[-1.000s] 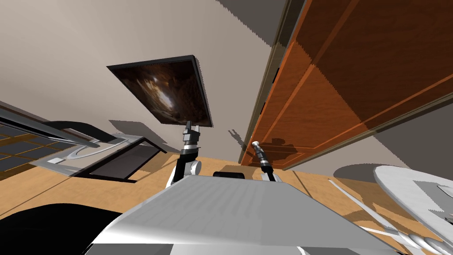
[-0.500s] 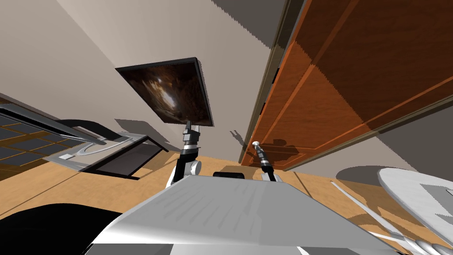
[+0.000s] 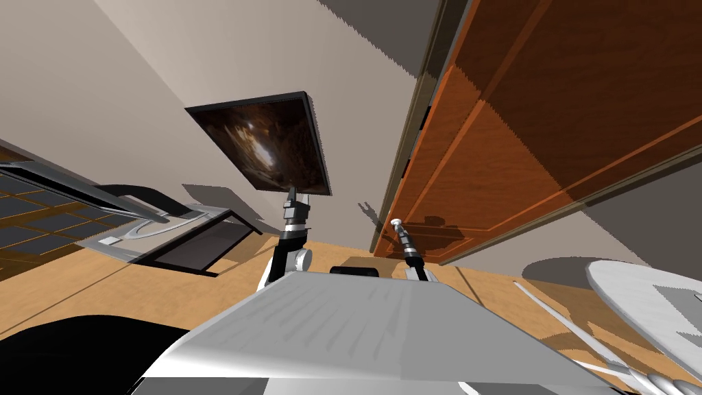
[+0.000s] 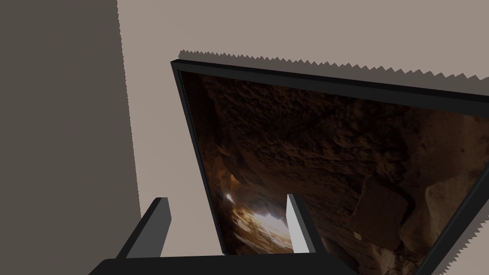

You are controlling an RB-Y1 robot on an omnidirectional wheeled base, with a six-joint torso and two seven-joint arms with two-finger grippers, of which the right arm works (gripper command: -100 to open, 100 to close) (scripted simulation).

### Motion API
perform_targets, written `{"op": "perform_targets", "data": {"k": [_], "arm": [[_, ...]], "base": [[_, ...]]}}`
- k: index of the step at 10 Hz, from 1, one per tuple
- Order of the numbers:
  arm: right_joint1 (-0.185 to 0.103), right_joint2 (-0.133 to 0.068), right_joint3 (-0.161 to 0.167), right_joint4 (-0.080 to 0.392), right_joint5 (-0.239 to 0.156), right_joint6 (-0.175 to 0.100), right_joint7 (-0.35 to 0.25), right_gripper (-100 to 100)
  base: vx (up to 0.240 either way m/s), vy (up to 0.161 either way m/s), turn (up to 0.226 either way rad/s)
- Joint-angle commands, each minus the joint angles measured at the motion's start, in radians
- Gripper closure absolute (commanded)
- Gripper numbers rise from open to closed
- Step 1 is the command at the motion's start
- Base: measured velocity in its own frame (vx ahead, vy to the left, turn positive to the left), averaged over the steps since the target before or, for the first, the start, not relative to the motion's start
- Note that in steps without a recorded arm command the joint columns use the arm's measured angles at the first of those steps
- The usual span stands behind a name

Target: Pull the door open

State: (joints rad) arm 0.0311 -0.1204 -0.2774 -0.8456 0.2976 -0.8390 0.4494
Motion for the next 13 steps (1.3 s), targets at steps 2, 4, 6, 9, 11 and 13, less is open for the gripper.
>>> {"op": "perform_targets", "data": {"k": [2,4,6,9,11,13], "arm": [[0.001,0.019,0.037,0.006,-0.011,0.002,-0.047,100],[0.001,0.019,0.037,0.006,-0.011,0.002,-0.047,100],[0.001,0.019,0.037,0.006,-0.011,0.002,-0.047,100],[0.001,0.019,0.037,0.006,-0.011,0.002,-0.047,100],[-0.004,-0.017,0.013,0.009,-0.034,0.002,-0.082,100],[-0.005,-0.02,0.019,0.012,-0.049,0.002,-0.121,100]], "base": [[-0.024,0.0,0.048],[-0.002,-0.003,-0.015],[-0.003,-0.001,-0.005],[0.004,0.001,0.007],[-0.014,-0.005,-0.005],[-0.023,-0.03,0.026]]}}
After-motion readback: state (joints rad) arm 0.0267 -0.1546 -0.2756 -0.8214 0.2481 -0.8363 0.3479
